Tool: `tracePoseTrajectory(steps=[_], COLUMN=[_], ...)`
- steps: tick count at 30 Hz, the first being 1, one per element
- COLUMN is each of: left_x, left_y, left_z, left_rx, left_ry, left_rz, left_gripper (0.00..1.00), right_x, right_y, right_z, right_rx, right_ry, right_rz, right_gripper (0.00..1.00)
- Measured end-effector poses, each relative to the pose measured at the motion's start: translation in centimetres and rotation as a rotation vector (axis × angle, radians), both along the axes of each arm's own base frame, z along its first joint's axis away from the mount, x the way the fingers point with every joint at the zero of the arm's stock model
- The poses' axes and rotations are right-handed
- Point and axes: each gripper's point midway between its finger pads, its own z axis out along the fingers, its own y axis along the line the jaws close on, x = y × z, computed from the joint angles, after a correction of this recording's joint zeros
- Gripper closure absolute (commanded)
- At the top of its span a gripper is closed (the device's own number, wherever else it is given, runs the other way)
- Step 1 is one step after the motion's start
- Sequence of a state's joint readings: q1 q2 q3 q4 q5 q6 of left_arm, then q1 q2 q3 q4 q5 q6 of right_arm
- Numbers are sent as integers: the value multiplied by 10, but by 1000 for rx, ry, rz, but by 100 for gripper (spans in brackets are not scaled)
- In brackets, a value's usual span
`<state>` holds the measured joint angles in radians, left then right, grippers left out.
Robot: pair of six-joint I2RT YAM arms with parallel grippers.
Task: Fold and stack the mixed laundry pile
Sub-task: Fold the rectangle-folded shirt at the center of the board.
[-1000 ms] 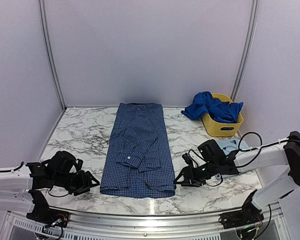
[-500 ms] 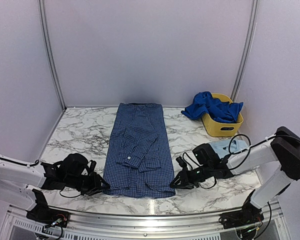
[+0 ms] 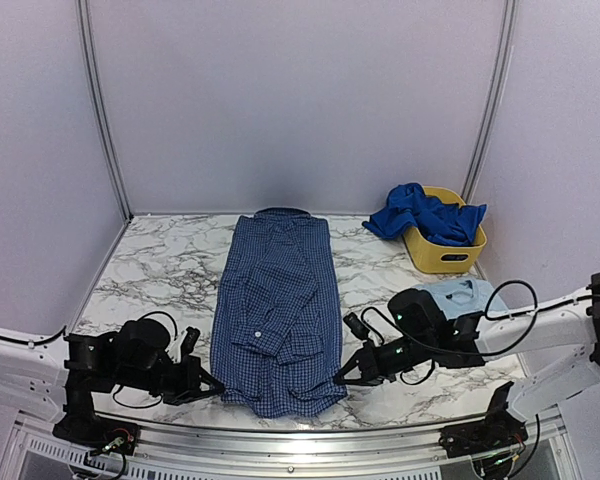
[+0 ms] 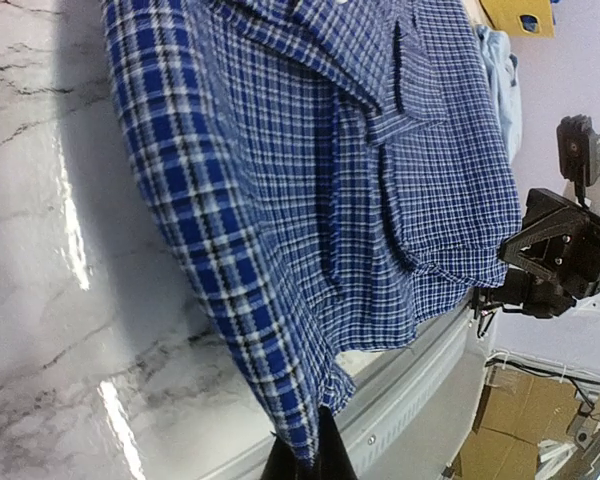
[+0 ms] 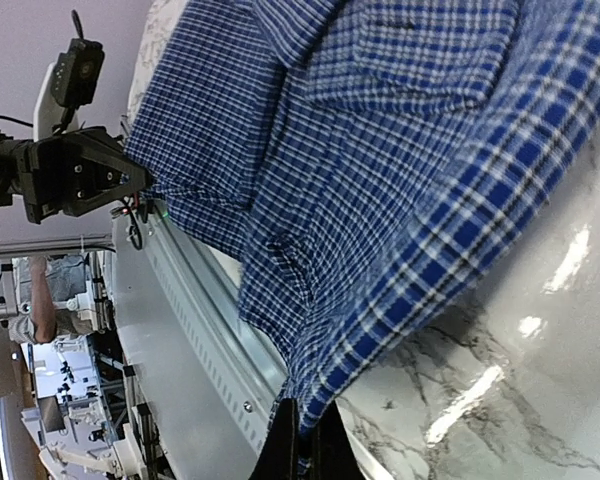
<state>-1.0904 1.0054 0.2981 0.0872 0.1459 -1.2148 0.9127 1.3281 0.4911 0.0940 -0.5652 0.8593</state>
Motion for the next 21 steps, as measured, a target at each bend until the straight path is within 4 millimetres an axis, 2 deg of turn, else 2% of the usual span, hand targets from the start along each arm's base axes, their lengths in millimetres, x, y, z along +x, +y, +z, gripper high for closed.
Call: tracePoseTrajectory(steps=[3, 8, 13, 17, 21], left_x=[-1, 26, 83, 127, 170], left_y=[1, -3, 3, 4, -6], left_z=[16, 42, 67, 71, 74], left_rx=[-18, -14, -15, 20, 42], left_ry=[-19, -56, -104, -115, -126], left_rz=[5, 52, 152, 188, 170], left_gripper=[100, 100, 100, 100, 100], right_x=[-3, 19, 68, 117, 166], right_y=[2, 11, 11, 1, 3], right_z=[17, 36, 58, 64, 65], right_rx=[35, 33, 49, 44, 33], right_ry=[-26, -61, -120, -156, -184], right_rz=[0, -30, -108, -188, -211], right_gripper=[100, 100, 100, 100, 100])
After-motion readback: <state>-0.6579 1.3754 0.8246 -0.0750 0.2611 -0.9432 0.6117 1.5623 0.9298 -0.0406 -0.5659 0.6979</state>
